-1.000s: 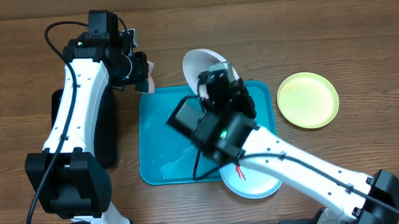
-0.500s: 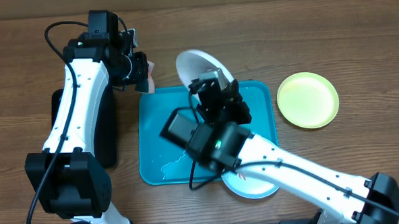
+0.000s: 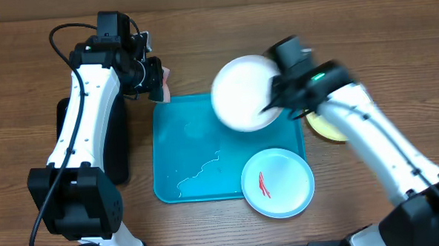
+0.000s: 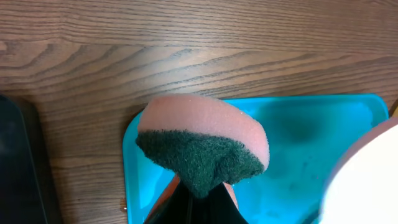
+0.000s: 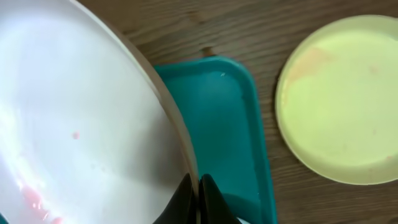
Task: Clean dirty plates on tray and stack at the side
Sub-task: 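Lift the white plate with the right gripper and carry it right, then set the white plate onto the yellow plate and release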
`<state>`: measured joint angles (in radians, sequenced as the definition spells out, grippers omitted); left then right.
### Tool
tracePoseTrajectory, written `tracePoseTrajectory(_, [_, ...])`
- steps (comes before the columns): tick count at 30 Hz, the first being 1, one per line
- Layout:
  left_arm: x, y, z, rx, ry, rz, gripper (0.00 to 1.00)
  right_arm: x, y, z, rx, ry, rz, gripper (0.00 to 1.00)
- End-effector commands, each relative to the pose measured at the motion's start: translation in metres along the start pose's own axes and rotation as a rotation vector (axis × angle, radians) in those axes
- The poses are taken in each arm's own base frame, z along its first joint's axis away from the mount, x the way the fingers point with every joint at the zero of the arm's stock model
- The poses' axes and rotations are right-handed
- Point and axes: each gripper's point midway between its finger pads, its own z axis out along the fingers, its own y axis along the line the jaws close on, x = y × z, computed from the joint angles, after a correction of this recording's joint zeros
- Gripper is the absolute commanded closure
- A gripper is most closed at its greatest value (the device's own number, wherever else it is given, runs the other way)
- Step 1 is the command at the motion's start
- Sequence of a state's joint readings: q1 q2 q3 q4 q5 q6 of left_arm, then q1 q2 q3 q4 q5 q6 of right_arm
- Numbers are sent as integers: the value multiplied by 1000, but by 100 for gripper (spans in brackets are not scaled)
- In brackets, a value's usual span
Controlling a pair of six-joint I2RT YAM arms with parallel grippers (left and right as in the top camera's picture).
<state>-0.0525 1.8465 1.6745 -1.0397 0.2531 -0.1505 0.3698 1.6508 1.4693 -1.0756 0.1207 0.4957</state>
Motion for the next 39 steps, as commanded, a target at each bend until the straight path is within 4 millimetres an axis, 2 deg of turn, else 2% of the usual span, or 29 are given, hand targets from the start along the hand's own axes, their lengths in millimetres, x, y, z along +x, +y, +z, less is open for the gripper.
tracePoseTrajectory(1, [1, -2, 2, 0, 3, 3, 96, -12, -35, -1, -101, 76, 132, 96])
tracePoseTrajectory(5, [1, -2, 2, 1, 3, 3, 96, -16, -116, 12, 3, 100, 309, 96])
tracePoseTrajectory(6, [1, -2, 2, 1, 3, 3, 96, -12, -138, 17, 39, 111, 360, 96])
tracePoseTrajectory(9, [2, -2, 2, 0, 3, 3, 96, 5, -183, 33, 85, 142, 478, 96])
tracePoseTrajectory(12, [1, -2, 2, 1, 3, 3, 96, 22, -216, 47, 117, 156, 569, 96])
tracePoseTrajectory(16, [2, -2, 2, 1, 3, 3, 96, 35, -237, 60, 129, 154, 631, 96])
tracePoseTrajectory(20, [1, -2, 2, 1, 3, 3, 96, 33, -235, 66, 115, 136, 623, 96])
tracePoseTrajectory(22, [2, -2, 2, 1, 3, 3, 96, 29, -227, 68, 90, 128, 610, 81])
tracePoseTrajectory(26, [2, -2, 2, 0, 4, 3, 96, 24, -208, 70, 20, 128, 516, 60])
tracePoseTrajectory(29, [2, -3, 2, 1, 4, 3, 95, 25, -186, 67, -62, 161, 443, 58])
tracePoseTrajectory(34, [2, -3, 2, 2, 4, 5, 96, 29, -155, 38, -202, 247, 414, 58])
tracePoseTrajectory(37, [3, -6, 3, 3, 8, 11, 96, 41, -135, 21, -304, 301, 379, 58])
tracePoseTrajectory(39, [5, -9, 3, 5, 13, 18, 96, 56, -132, 17, -297, 349, 370, 60])
